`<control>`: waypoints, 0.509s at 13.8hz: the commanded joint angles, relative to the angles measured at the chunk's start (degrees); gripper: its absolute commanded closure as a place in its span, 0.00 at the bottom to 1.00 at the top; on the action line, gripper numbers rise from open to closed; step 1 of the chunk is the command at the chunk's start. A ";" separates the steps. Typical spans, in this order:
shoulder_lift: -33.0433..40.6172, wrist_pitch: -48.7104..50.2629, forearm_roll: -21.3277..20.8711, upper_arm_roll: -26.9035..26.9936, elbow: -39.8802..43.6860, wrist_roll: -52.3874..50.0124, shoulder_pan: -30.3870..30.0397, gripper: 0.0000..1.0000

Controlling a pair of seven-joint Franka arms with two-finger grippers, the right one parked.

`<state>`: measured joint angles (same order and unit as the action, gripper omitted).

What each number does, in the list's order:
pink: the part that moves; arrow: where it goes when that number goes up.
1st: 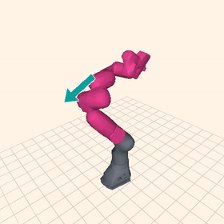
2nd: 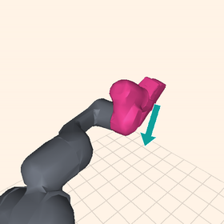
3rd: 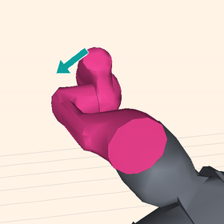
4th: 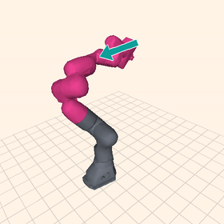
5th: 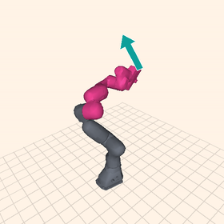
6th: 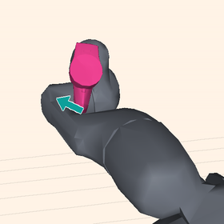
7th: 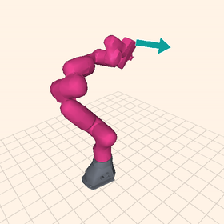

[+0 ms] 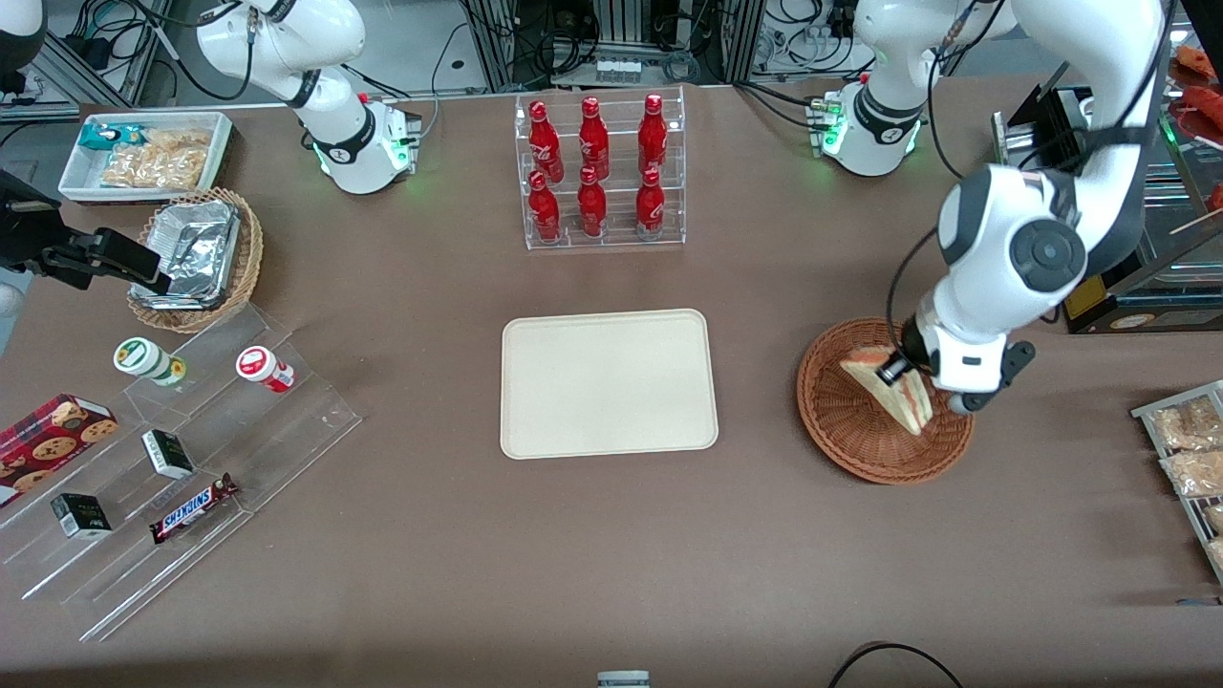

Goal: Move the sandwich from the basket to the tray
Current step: 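Carry the held sandwich with the left gripper over the beige tray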

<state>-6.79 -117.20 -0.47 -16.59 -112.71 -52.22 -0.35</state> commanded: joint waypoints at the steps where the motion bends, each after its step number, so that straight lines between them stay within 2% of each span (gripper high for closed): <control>1: -4.09 6.89 -0.49 0.07 10.28 -3.93 9.19 0.93; 3: -8.22 6.90 -0.93 0.07 15.30 -7.27 15.79 0.93; 7: -16.83 5.85 -1.55 0.16 22.24 -8.52 24.76 0.91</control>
<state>-17.54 -112.14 -0.78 -17.08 -97.16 -60.09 21.45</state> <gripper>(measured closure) 0.850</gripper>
